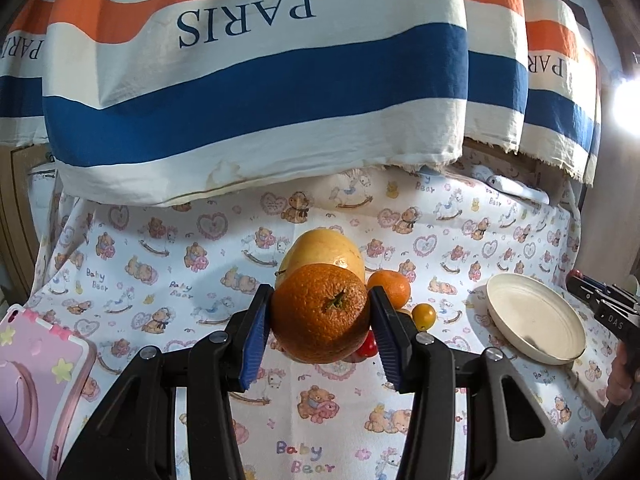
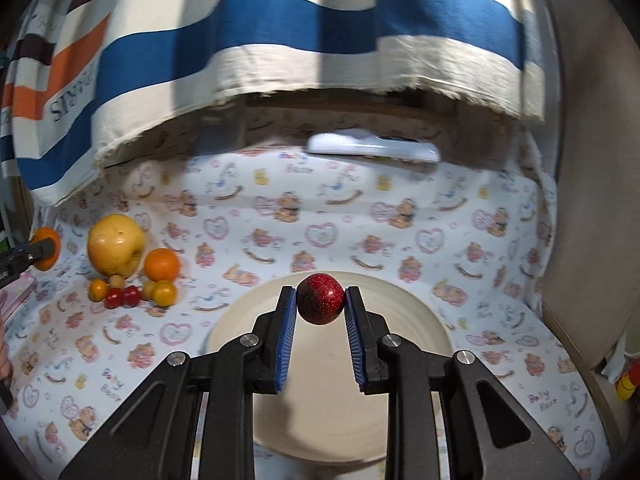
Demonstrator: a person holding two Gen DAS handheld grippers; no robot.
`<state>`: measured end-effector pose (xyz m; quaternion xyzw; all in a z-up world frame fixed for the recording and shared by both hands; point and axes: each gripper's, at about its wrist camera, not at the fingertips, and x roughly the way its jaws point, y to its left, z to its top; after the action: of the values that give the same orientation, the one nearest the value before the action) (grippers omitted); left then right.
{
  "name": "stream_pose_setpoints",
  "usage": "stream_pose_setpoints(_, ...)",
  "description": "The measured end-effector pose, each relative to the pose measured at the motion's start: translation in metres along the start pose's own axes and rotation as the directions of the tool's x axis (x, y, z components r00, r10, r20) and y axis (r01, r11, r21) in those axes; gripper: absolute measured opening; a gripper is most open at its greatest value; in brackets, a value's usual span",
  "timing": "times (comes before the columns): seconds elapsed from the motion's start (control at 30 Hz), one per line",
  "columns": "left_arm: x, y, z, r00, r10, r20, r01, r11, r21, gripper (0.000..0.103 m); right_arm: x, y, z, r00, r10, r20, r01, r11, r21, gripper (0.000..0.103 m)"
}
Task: Organize fruits
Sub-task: 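Lower the red fruit onto the plate with the right tool while the left tool carries the mandarin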
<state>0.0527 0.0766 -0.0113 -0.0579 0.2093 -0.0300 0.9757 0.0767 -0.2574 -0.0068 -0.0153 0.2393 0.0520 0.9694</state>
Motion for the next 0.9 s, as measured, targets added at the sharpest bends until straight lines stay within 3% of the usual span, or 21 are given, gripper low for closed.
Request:
stream_pose_setpoints(0.2,-0.008,-0.009,-0.002,0.999,0.011,0.04,-0.013,0.999,0.039,0.047,0.003,-0.021,-0.001,1.0,-0.022,-0.01,0.023,0.995,0.099,0.026)
stream_pose_setpoints(0.43,-0.01,-0.029,-0.004,0.998,0.025,0.055,-0.031,0.994,0.102,0.047,-0.007,-0.02,-0.001,0.996,-0.086,0.038,0.082,0.992,0.095,0.026)
stream_pose_setpoints(0.63,-0.005,-0.079,-0.003,0.999,-0.036,0.032,0.03,0.987,0.158,0.047,-0.008,-0.02,-0.001,0.995,-0.096,0.04,0.092,0.991,0.092,0.026)
stream_pose_setpoints(0.9,0.023,-0.164,0.005,0.989,-0.148,-0.026,0.15,0.964,0.217,0.047,0.001,-0.031,-0.002,0.996,-0.089,-0.016,0.09,0.988,0.129,0.026)
